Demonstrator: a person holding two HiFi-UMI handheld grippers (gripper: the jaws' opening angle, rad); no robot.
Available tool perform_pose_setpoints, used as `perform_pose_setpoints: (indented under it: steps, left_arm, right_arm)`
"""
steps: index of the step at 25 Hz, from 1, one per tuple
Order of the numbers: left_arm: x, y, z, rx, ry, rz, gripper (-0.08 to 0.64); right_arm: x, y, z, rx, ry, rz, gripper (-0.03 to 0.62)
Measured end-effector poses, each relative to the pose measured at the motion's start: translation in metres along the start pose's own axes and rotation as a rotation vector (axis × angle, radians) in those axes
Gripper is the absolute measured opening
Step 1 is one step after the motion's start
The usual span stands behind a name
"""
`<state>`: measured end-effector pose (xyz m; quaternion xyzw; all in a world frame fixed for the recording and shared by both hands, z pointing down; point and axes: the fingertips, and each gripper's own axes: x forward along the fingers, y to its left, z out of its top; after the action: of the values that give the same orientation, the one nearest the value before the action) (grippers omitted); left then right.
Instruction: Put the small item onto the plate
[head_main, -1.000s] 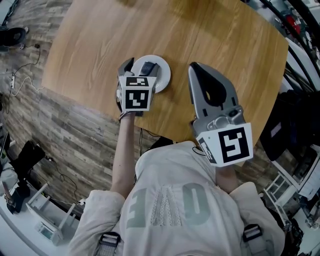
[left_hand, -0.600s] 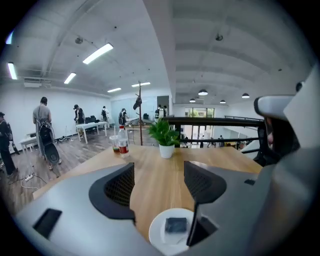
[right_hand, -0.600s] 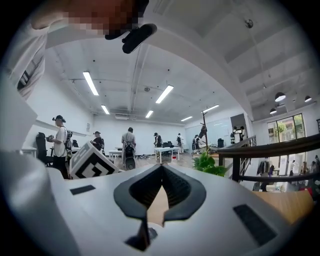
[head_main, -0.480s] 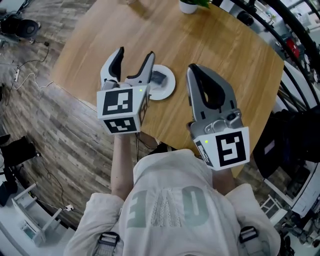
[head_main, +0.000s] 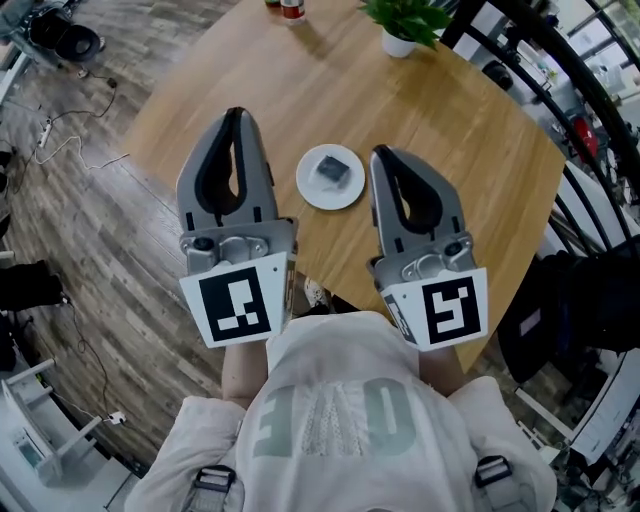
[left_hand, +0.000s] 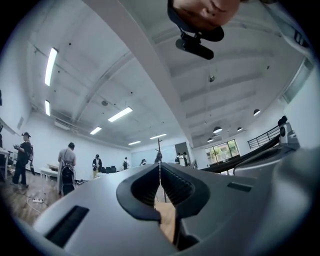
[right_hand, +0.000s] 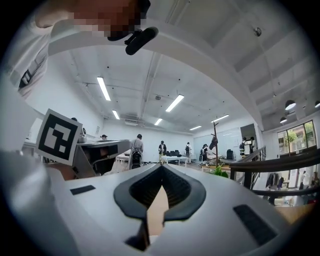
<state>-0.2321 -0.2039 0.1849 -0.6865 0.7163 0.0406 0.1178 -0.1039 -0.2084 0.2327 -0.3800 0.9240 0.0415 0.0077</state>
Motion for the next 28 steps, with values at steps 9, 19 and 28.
perform_pose_setpoints:
  steps: [9,19,28]
  left_arm:
    - [-0.034,0.013,0.002,0.010,-0.013,0.037,0.009]
    - [-0.038,0.022,-0.008,0.030,0.048,0.059,0.011]
    - [-0.046,0.020,0.000,0.106,0.020,0.090,0.009]
  right_arm:
    - [0.003,0.020,0.005,-0.036,-0.002,-0.010,0.017]
    - [0.002,0.034,0.006,-0.057,-0.011,0.029,0.017]
    - [0.000,0.035,0.009,-0.065,-0.017,0.037,0.017]
